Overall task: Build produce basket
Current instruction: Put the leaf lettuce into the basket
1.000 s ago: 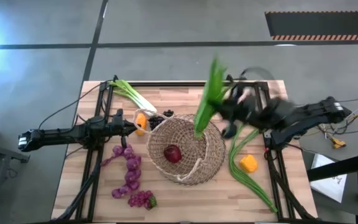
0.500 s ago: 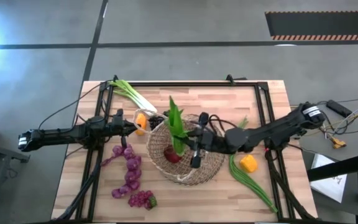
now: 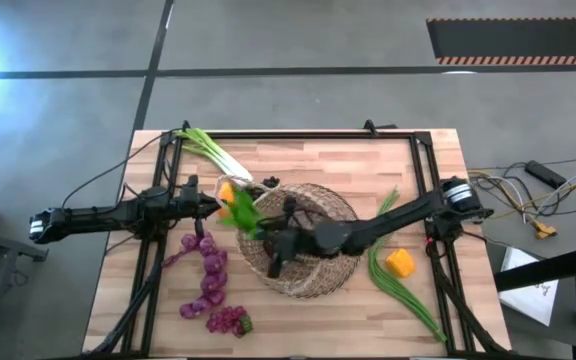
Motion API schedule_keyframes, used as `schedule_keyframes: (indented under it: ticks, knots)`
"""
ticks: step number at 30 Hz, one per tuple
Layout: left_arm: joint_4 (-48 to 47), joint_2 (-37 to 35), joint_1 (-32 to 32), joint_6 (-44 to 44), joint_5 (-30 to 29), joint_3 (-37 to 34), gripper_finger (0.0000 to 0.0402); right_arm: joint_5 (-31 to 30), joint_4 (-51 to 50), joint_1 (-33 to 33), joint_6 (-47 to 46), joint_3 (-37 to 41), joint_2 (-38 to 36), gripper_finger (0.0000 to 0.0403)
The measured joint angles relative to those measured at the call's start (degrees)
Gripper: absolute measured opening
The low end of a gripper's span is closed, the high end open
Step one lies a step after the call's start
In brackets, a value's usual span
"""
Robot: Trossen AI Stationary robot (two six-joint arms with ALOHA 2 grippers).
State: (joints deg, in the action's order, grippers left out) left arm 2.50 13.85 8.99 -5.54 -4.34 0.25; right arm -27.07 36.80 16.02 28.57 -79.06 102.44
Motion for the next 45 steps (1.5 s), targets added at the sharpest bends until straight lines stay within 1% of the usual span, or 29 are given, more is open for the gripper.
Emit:
schedule_keyframes:
  ticks: [2, 5, 9, 14, 18, 26, 32, 36, 40, 45]
  knots:
    - [-0.01, 0.00, 0.00, -0.02, 0.00, 0.00, 0.0000, 0.04, -0.20, -0.32, 2.74, -2.95, 3.12, 0.0013]
    - [-0.02, 0.00, 0.01, 0.00, 0.00, 0.00, 0.0000, -0.80, -2.25, -1.18, 3.62, -6.51, 7.08, 0.0013]
    - [-0.01, 0.00, 0.00, -0.02, 0.00, 0.00, 0.0000, -3.51, -7.14, -2.15, 1.60, -9.44, 11.08, 0.0013]
    - [-0.01, 0.00, 0.00, -0.02, 0.00, 0.00, 0.0000, -5.89, -11.01, -2.61, -2.24, -12.03, 13.66, 0.0013]
    - [0.02, 0.00, 0.00, -0.02, 0.00, 0.00, 0.0000, -6.11, -14.14, -2.89, -3.21, -12.49, 13.98, 0.0013]
    - [-0.01, 0.09, -0.01, -0.02, 0.00, 0.00, 0.0000, -6.34, -14.20, -3.33, -1.49, -12.49, 13.90, 0.0013]
    - [0.01, 0.00, 0.01, -0.02, 0.00, 0.00, 0.0000, -6.77, -14.43, -3.31, -5.76, -12.49, 13.90, 0.0013]
    - [0.01, 0.00, -0.01, 0.00, 0.00, 0.00, 0.0000, -10.36, -14.82, -3.31, -7.01, -12.49, 13.90, 0.0013]
    - [0.01, 0.00, 0.01, 0.00, 0.00, 0.00, 0.0000, -10.51, -18.53, -3.31, -11.22, -12.49, 13.90, 0.0013]
    - [0.01, 0.00, -0.01, -0.02, 0.00, 0.00, 0.0000, -10.67, -20.73, -3.59, -16.93, -12.49, 13.90, 0.0013]
